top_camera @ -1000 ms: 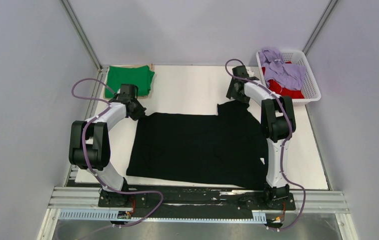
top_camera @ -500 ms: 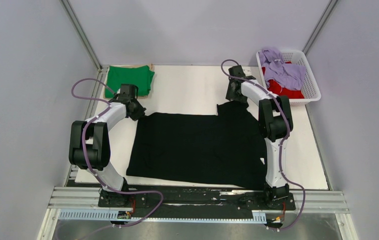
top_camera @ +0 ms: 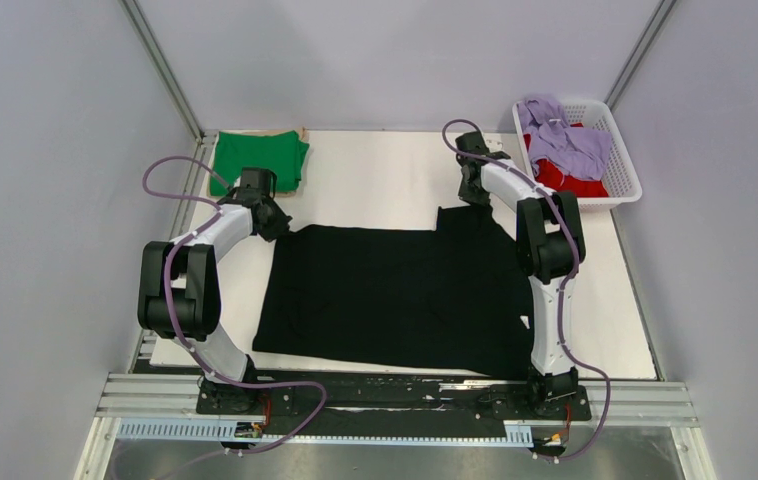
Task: Fold and stack the t-shirts
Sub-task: Grab the side of the flattened tshirt furthest away from the robot with both arms, then fold the other side of the tshirt into a rectangle
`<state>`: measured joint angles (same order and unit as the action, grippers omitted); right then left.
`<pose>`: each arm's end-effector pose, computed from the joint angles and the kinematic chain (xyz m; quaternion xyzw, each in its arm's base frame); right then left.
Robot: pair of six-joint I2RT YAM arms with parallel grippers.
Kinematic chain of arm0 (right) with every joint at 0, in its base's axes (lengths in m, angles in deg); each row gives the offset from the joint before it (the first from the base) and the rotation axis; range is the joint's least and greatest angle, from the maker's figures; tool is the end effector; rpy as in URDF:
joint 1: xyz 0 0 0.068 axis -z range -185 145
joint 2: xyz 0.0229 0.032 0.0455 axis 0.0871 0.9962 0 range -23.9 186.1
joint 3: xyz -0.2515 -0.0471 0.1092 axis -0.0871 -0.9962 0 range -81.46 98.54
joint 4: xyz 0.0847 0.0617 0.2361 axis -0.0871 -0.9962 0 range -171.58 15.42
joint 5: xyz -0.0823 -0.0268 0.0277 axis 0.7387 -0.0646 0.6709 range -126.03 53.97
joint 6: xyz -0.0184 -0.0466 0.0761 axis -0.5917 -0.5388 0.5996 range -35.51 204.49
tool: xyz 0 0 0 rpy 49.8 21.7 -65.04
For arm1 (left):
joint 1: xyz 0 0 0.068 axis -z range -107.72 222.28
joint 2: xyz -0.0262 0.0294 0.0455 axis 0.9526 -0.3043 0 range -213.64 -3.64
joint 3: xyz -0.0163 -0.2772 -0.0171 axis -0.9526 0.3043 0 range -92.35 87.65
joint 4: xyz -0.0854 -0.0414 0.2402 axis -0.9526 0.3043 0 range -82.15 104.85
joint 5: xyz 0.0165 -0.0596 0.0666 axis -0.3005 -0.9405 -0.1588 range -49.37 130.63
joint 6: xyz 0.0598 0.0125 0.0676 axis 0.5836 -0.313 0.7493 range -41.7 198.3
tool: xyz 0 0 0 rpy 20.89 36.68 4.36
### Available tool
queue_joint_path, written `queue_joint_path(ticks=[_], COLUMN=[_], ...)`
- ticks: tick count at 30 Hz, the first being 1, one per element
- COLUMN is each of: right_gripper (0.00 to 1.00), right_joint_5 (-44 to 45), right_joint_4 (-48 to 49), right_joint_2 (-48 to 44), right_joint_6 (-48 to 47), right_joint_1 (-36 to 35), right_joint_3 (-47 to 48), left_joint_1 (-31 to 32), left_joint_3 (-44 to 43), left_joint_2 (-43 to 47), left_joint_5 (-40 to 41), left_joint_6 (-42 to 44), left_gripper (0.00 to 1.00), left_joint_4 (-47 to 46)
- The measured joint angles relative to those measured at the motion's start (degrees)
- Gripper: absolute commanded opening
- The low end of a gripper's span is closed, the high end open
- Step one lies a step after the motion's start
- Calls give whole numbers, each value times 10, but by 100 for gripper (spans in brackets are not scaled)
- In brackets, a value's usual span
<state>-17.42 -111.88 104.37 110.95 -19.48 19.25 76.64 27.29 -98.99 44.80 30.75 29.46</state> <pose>0.4841 0.0981 0.1295 0.1355 0.9542 -0.0728 0.2565 0.3625 -0.0217 0.1628 -0.3621 0.8861 -0.0944 0.2735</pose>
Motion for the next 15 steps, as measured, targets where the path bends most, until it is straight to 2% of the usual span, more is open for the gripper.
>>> queue_joint_path(ticks=[11, 15], right_gripper=[0, 0], right_joint_5=[12, 0], right_joint_4=[41, 87], right_joint_2=[6, -42], right_joint_6=[-54, -72], right_joint_1=[4, 4], right_joint_3=[10, -57], left_joint_1=[-6, -7], left_joint_3=[-62, -61], left_joint_2=[-25, -25], left_joint_5=[-3, -10], left_joint_6=[9, 16], left_gripper=[0, 0], left_joint_4=[3, 4])
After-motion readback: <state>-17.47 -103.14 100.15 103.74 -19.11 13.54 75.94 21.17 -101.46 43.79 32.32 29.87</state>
